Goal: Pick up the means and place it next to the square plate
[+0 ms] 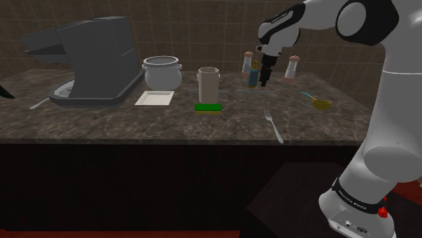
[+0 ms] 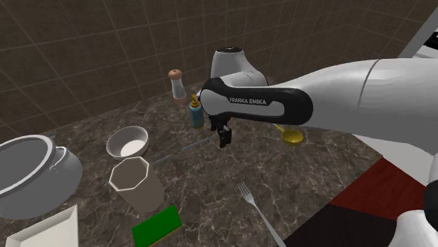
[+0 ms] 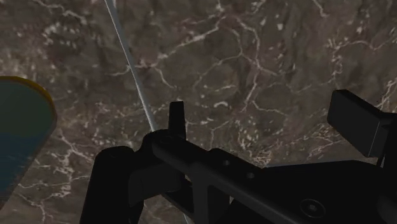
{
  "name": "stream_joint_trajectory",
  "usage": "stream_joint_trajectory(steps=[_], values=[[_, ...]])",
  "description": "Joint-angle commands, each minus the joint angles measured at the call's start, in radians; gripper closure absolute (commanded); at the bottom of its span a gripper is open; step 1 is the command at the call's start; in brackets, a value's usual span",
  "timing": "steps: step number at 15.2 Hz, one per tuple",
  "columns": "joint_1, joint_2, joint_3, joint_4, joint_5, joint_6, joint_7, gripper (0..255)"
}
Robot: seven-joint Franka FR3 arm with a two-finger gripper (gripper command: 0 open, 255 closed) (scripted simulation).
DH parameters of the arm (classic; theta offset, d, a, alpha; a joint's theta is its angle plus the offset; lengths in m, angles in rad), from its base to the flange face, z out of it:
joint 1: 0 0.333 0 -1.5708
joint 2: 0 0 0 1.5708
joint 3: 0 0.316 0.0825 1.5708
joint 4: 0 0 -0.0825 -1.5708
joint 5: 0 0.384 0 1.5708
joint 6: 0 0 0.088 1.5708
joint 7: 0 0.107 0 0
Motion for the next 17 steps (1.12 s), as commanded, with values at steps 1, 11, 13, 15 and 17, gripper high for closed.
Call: stream_joint_trajectory(steps=[1,11,13,15,17], values=[[-0.033,0.09,0.014,0.093,0.044,-0.017,-0.065,0],[-0.129,0.339,0.078,0.351,0.129,-0.042,-0.184,0],[-0.128,0.348,0.081,0.339,0.135,-0.021,-0.187,0],[-0.127,0.356,0.084,0.33,0.14,-0.006,-0.19,0],[-0.127,0.356,0.084,0.33,0.14,-0.006,-0.19,0]])
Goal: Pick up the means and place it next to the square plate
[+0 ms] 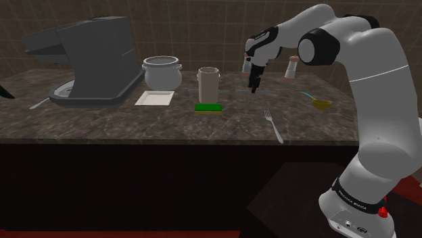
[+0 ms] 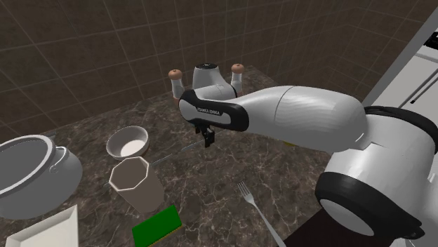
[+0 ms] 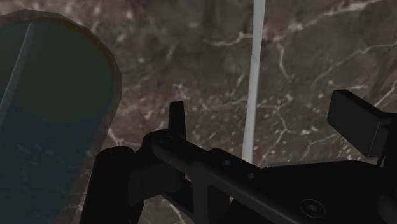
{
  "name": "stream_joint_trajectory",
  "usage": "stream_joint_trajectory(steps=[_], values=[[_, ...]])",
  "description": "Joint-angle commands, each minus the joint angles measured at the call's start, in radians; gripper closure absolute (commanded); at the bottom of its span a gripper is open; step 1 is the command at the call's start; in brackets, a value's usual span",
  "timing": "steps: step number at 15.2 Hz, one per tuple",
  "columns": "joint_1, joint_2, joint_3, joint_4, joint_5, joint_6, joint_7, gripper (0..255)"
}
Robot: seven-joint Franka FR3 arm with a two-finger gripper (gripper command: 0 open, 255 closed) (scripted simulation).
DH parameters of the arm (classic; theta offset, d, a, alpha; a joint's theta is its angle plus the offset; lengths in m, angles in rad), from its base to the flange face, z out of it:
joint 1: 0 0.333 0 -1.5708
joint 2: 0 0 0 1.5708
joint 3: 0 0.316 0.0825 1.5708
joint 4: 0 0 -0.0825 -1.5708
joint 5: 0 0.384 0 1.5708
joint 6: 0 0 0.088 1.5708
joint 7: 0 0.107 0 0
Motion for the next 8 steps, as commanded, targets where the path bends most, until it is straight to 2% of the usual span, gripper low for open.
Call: stream_joint_trajectory(steps=[1,5,6,8], values=[[-0.001,0.002,0.0,0.0,0.0,0.001,0.0,0],[-0.001,0.002,0.0,0.0,0.001,0.001,0.0,0],[-0.001,0.002,0.0,0.0,0.0,0.001,0.0,255],[0.0,0.002,0.0,-0.001,0.0,0.001,0.0,255]])
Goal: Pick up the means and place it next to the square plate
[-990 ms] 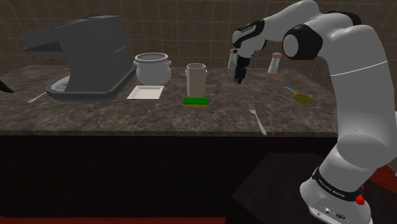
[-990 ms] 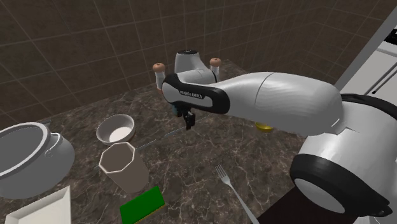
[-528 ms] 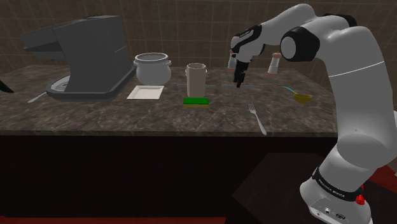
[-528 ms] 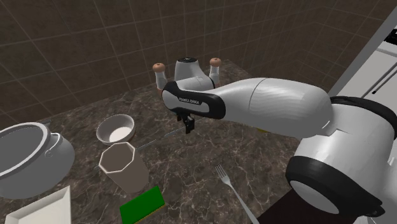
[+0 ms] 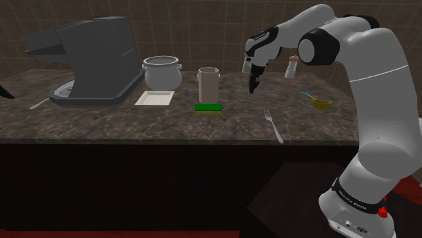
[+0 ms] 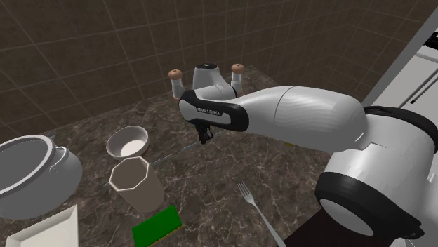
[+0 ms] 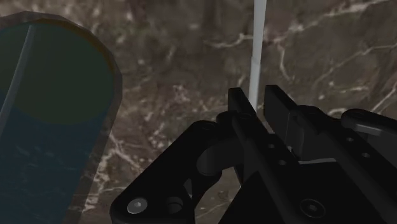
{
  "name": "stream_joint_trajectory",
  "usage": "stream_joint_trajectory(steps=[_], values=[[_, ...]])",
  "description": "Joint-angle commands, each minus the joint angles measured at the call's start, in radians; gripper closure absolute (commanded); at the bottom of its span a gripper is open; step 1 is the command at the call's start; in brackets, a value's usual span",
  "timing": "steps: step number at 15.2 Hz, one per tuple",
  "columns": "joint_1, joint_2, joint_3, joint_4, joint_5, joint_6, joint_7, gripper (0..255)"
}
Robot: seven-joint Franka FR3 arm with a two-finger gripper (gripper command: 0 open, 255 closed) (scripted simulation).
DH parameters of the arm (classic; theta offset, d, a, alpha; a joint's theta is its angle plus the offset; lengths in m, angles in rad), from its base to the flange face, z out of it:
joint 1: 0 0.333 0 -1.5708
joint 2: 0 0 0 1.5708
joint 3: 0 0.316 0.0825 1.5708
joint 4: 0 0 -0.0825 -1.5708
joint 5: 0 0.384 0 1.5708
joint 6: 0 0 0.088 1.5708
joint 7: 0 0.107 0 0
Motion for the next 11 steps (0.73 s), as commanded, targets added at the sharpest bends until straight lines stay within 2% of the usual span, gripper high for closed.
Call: stream_joint_trajectory(steps=[1,7,11], values=[[0.0,0.0,0.0,0.0,0.0,0.0,0.0,255],[0.0,0.001,0.0,0.001,0.0,0.0,0.0,255],[0.001,-0.018,-0.007,0.024,-0.012,-0.041,0.012,255]])
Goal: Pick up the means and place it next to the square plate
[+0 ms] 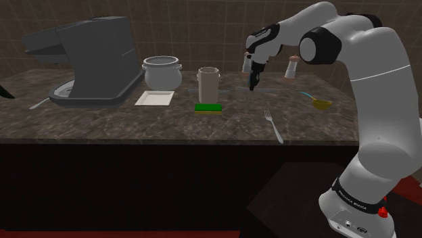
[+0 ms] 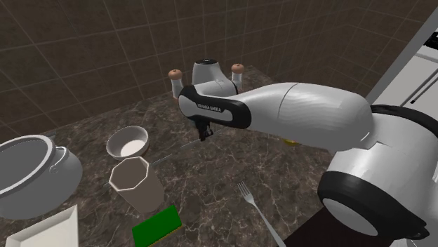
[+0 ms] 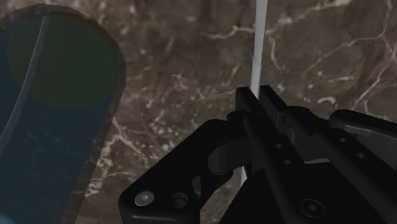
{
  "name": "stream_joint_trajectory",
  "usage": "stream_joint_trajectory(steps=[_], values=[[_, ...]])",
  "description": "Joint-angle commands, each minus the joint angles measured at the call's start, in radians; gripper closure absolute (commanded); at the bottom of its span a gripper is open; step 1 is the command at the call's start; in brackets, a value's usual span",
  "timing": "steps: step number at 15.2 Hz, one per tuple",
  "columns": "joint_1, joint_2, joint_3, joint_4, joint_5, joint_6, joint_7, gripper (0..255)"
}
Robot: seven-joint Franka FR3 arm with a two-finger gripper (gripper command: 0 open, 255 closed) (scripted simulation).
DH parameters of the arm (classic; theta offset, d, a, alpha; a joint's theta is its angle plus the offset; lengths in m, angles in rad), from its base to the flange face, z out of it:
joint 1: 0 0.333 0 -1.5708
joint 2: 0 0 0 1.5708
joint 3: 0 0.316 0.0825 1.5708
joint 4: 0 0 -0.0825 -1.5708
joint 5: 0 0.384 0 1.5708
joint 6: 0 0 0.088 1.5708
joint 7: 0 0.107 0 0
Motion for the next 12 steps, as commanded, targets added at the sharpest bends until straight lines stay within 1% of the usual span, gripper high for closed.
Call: stream_joint_trajectory(steps=[1,12], values=[[0.0,-0.008,-0.003,0.013,-0.005,-0.02,0.006,255],[-0.006,-0.043,-0.016,0.107,-0.03,-0.142,0.037,255]])
